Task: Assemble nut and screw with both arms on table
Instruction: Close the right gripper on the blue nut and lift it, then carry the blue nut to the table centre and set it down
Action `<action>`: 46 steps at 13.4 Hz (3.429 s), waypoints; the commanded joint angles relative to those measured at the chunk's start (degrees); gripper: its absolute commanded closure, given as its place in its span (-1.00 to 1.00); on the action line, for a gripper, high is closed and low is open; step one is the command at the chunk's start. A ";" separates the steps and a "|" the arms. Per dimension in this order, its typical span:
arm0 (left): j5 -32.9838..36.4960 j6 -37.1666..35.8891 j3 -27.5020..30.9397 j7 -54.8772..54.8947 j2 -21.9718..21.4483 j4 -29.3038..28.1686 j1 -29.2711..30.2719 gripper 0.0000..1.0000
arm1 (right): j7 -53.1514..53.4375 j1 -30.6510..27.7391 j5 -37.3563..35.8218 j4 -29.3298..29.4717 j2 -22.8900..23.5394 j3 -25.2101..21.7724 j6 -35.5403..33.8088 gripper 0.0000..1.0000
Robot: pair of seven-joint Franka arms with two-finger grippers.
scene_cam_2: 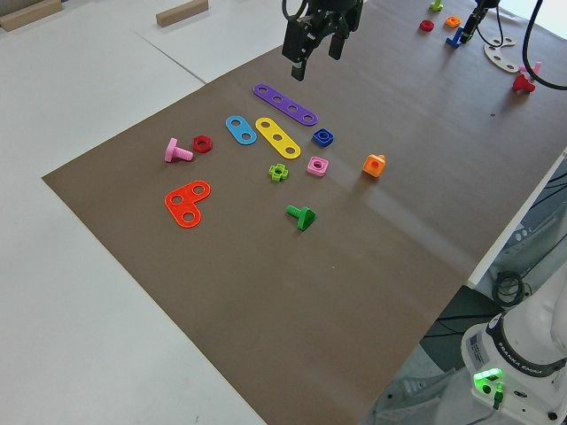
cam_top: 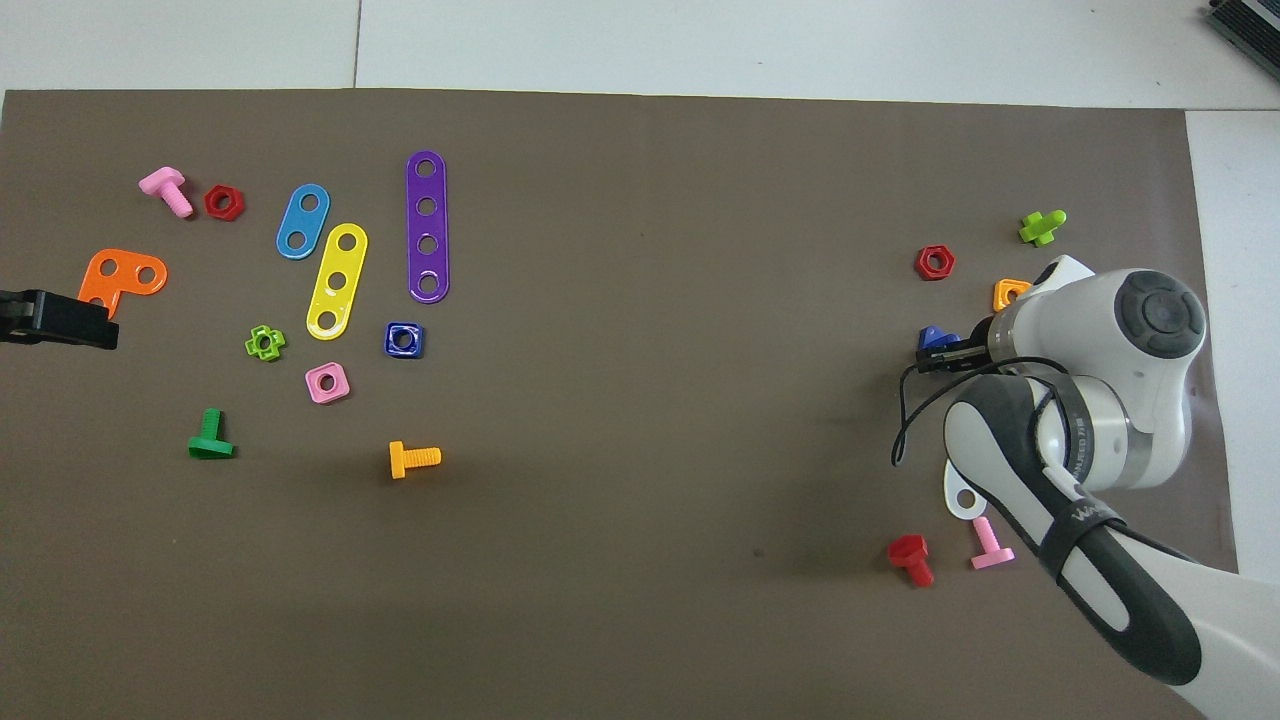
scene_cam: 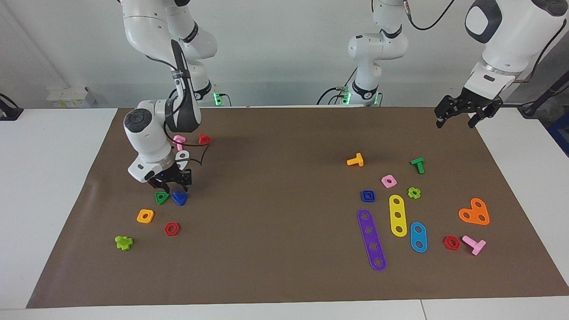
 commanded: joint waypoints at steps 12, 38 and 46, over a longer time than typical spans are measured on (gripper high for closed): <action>1.16 0.38 0.26 -0.62 -1.41 -1.55 -0.41 -1.00 | -1.32 -0.13 2.31 0.27 1.44 0.28 3.62 1.00; 1.16 0.38 0.26 -0.62 -1.32 -1.55 -0.41 -1.00 | 54.67 34.41 -1.03 26.47 16.30 0.81 -2.71 1.00; 1.16 0.38 0.26 -0.62 -1.41 -1.55 -0.41 -1.00 | 55.37 34.85 -1.21 23.82 15.43 0.64 -0.51 -1.00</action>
